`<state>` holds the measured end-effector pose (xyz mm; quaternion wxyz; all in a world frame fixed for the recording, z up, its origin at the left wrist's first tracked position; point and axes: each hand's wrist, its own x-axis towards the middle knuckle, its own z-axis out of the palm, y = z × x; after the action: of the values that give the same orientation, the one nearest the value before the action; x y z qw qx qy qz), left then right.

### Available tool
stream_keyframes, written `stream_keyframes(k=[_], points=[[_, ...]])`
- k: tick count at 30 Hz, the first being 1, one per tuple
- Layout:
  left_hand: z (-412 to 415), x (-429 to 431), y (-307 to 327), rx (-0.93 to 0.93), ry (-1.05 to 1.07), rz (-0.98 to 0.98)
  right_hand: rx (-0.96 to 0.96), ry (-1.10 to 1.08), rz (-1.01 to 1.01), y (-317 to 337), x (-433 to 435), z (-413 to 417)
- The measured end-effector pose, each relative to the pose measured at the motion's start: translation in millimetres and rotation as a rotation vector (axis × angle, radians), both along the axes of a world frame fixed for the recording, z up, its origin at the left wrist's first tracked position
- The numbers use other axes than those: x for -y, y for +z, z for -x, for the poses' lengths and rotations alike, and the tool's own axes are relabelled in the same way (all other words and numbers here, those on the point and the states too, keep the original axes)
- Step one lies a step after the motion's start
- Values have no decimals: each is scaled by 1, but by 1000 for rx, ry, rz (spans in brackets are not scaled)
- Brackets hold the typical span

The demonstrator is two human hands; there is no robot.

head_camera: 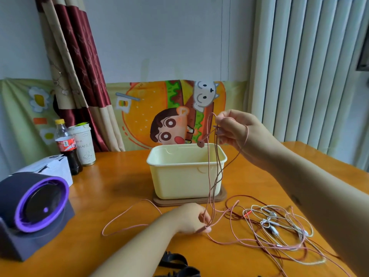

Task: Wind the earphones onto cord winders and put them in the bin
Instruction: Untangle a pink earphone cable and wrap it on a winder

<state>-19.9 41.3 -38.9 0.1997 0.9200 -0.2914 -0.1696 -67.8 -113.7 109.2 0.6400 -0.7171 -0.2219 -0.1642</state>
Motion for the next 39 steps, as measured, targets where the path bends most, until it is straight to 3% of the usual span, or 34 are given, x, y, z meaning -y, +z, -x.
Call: stream_keyframes(k=[5, 8, 17, 22, 26, 29, 35, 39], points=[[-10, -17, 9, 28, 153, 117, -56, -63, 36, -17, 17, -7], [-20, -37, 34, 96, 339, 326, -111, -96, 132, -32, 21, -10], [-21, -71, 96, 207, 519, 980, -366, -14, 192, -76, 2, -20], [-19, -80, 121, 117, 541, 1263, -423, -9, 306, -96, -7, -23], [-22, -92, 129, 282, 659, 1228, -516, -7, 402, -112, -7, -22], [-20, -98, 127, 522, 715, 1116, -533, -30, 393, -113, -7, -21], [-12, -104, 140, 883, 814, 1005, -360, -206, 205, -90, -9, -34], [-14, -122, 143, 1080, 837, 900, -318, -376, -61, -65, -1, -40]])
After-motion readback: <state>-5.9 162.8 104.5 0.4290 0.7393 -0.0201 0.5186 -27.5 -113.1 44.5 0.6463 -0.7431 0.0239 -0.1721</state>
